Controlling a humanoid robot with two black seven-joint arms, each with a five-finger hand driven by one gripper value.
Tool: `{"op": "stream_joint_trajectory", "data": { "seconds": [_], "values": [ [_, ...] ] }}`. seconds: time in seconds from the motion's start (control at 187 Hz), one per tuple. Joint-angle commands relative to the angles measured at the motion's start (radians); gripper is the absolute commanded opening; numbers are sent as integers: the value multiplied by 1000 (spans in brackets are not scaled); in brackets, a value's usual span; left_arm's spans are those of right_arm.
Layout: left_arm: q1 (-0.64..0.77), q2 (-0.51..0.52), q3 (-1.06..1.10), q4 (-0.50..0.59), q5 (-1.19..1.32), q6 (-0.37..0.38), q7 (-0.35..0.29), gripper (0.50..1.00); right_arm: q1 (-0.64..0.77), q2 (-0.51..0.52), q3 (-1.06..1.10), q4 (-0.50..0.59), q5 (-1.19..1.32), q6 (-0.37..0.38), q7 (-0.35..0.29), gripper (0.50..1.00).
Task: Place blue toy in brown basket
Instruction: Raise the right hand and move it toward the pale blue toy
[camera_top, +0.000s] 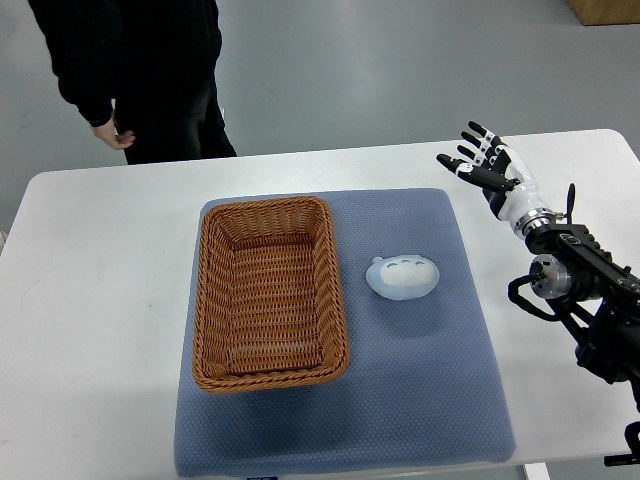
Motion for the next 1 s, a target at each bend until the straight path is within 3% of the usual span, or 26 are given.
{"op": "stream_joint_trajectory", "data": {
  "seconds": [0.0,0.364,0.488,0.804,0.997],
  "values": [
    [0,0,0,0,0,0,0,1000,2,-1,-1,0,-1,0,0,911],
    [0,0,-10,0,0,0,0,1000,11,-27,-17,12,-12,6,-2,913],
    [0,0,-8,0,0,0,0,1000,36,-39,-26,14,-37,63,-2,913],
    [0,0,-8,6,0,0,-2,1000,106,-165,-173,78,-291,155,57,911],
    [0,0,-6,6,0,0,0,1000,186,-314,-353,183,-423,198,112,911]
  ]
}}
